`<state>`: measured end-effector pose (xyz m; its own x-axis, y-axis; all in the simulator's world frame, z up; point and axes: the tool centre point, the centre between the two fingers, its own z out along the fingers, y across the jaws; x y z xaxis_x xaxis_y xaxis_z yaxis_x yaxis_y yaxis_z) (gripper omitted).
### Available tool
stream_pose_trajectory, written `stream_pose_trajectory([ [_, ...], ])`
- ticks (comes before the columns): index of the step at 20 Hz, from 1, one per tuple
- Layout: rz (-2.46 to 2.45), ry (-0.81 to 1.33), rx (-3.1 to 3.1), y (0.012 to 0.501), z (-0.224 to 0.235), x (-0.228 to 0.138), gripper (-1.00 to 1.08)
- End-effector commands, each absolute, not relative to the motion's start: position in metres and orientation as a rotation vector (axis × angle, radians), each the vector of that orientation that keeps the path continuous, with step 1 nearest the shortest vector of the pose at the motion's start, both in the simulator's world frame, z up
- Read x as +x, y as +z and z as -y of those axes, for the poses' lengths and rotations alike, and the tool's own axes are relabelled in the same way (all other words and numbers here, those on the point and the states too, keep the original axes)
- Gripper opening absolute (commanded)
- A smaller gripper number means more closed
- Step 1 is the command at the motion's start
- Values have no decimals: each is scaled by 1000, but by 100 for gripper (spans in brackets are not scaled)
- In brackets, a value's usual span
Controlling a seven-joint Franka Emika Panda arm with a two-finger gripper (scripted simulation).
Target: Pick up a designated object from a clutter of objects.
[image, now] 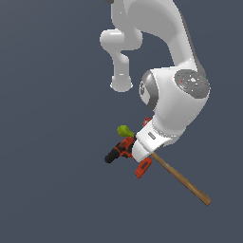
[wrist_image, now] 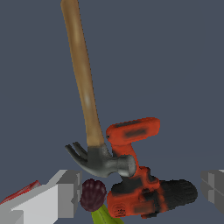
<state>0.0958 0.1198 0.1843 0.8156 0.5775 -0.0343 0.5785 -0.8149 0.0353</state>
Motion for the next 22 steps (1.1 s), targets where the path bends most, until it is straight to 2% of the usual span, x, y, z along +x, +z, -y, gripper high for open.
stream_pose_trajectory([
  [1,-1077,-29,2910,164,-143,104,100],
  [12,-1494,-8,2752,95,-217,118,100],
  [22,-1588,-2,2710,78,-235,118,100],
])
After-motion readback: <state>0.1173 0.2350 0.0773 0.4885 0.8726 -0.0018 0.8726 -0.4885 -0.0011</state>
